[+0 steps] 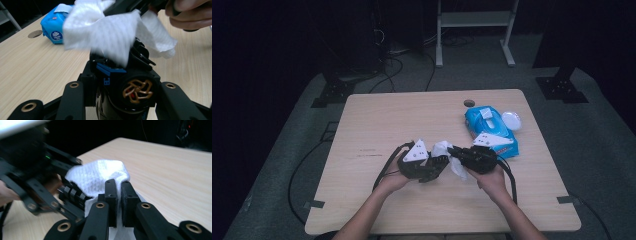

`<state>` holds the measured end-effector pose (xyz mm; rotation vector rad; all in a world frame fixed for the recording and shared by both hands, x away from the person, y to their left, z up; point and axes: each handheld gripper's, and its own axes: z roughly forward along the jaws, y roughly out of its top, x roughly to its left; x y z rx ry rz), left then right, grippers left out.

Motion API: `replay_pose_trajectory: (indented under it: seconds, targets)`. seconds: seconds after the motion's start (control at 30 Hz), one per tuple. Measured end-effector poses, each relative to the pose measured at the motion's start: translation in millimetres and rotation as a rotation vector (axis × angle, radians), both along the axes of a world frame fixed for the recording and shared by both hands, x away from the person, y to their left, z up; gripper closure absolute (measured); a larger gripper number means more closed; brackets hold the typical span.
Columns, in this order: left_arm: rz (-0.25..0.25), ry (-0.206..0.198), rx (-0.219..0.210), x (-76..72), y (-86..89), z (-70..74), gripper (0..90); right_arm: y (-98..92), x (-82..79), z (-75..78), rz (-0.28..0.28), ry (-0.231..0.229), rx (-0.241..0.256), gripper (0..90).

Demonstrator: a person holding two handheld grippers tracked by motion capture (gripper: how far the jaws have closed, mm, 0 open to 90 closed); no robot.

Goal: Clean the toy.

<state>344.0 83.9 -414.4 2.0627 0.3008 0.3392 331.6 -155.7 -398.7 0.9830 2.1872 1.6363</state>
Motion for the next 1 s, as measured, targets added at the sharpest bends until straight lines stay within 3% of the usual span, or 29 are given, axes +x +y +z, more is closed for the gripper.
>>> replay_pose_trajectory:
  seconds: [0.2, 0.3, 0.4, 0.5, 0.6, 0.67, 0.83, 1.0]
  targets:
    - [-0.013, -0.001, -0.006, -1.3, -0.6, 1.3, 56.9, -5.1, 1.9, -3.9, -0.012, 0.026, -0.003, 84.6]
    - [-0.005, -0.001, -0.028, -0.3, 2.1, 3.1, 57.0, 0.3, -3.5, 7.6, 0.016, -0.008, 0.020, 84.6]
    - [-0.004, -0.007, -0.025, -1.3, 1.8, 3.7, 57.1, 2.8, -5.2, 9.7, 0.020, -0.028, -0.001, 84.6]
    - [-0.004, -0.002, -0.024, -1.4, 1.6, 3.5, 57.1, -0.4, -2.3, 3.5, 0.015, -0.003, 0.012, 84.6]
    - [-0.008, -0.005, -0.019, -1.4, 1.2, 2.7, 57.0, -2.3, 0.1, -2.1, -0.010, 0.000, -0.037, 84.6]
    - [-0.008, -0.006, -0.020, -0.9, 1.2, 2.7, 57.0, -2.4, 0.8, -3.2, -0.010, 0.015, -0.022, 84.6]
    - [-0.003, -0.006, -0.026, -0.5, 2.1, 2.8, 57.1, 2.5, -3.3, 5.3, 0.007, -0.013, -0.013, 84.6]
    - [-0.003, -0.010, -0.017, -1.5, 2.0, 3.5, 57.1, -1.4, 0.9, -2.9, -0.011, 0.015, -0.014, 84.6]
